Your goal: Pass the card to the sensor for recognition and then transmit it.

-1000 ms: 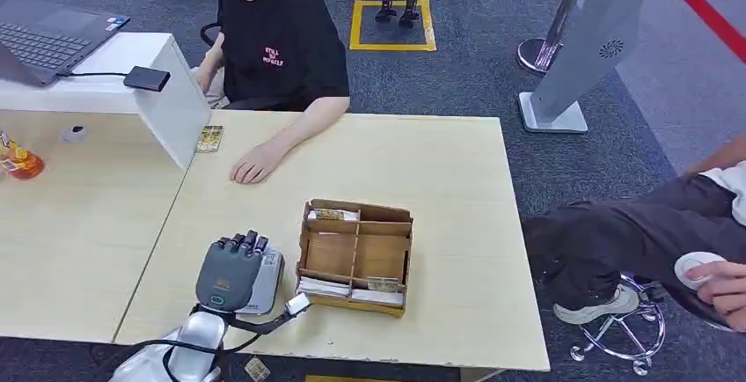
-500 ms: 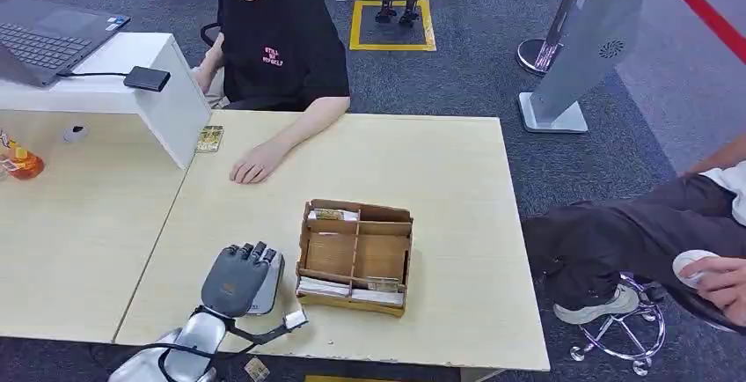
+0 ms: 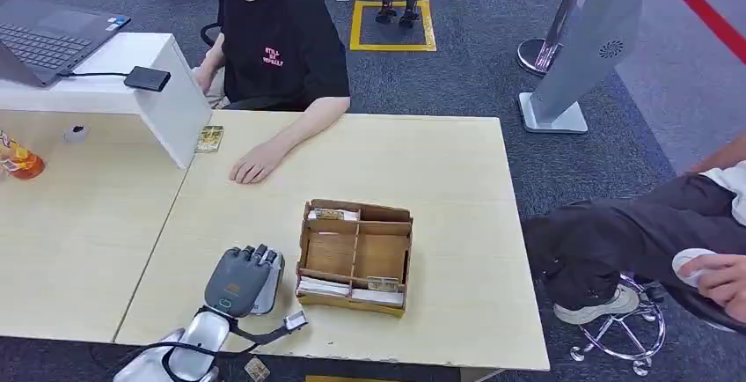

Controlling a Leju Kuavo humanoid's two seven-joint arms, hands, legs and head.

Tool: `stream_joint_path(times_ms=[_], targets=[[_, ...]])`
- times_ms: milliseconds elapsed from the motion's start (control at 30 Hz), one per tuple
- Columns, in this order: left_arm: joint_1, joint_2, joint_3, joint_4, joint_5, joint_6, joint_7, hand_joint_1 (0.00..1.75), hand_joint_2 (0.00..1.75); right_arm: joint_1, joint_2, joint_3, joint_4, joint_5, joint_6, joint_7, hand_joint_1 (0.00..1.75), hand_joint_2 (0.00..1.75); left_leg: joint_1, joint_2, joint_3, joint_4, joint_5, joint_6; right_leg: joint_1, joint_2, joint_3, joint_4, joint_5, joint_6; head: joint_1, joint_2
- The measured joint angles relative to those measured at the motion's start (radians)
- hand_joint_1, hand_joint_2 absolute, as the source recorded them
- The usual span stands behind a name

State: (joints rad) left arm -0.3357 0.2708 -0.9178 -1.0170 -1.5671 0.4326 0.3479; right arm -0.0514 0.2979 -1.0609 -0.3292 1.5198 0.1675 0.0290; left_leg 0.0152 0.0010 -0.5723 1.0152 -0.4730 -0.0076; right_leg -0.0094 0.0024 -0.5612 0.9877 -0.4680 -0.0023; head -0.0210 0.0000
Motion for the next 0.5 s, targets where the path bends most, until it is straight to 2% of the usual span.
stream_joint_path(times_ms=[133,333,500], targets=[[-0.001,-0.005,0.0,0.006,0.0,-0.01,-0.016,1.75,1.75,0.0,0.0,-0.003,0.0,-0.001,0.0,-0.001,0.0,0.0,0.0,0.0,0.0,0.0,0.0,0.0,0.0,0.0,0.0,0.0,0.0,0.0,0.0,0.0],[-0.001,-0.01,0.014,0.012,0.0,-0.016,-0.074,1.75,1.75,0.0,-0.001,-0.008,0.0,-0.001,0.001,-0.003,0.0,0.0,0.0,0.0,0.0,0.0,0.0,0.0,0.0,0.0,0.0,0.0,0.0,0.0,0.0,0.0],[0.002,-0.022,0.06,0.025,0.0,-0.047,-0.173,1.75,1.75,0.0,-0.002,-0.009,0.0,0.003,0.002,-0.004,0.0,0.0,0.0,0.0,0.0,0.0,0.0,0.0,0.0,0.0,0.001,0.0,0.0,0.0,0.0,0.0]])
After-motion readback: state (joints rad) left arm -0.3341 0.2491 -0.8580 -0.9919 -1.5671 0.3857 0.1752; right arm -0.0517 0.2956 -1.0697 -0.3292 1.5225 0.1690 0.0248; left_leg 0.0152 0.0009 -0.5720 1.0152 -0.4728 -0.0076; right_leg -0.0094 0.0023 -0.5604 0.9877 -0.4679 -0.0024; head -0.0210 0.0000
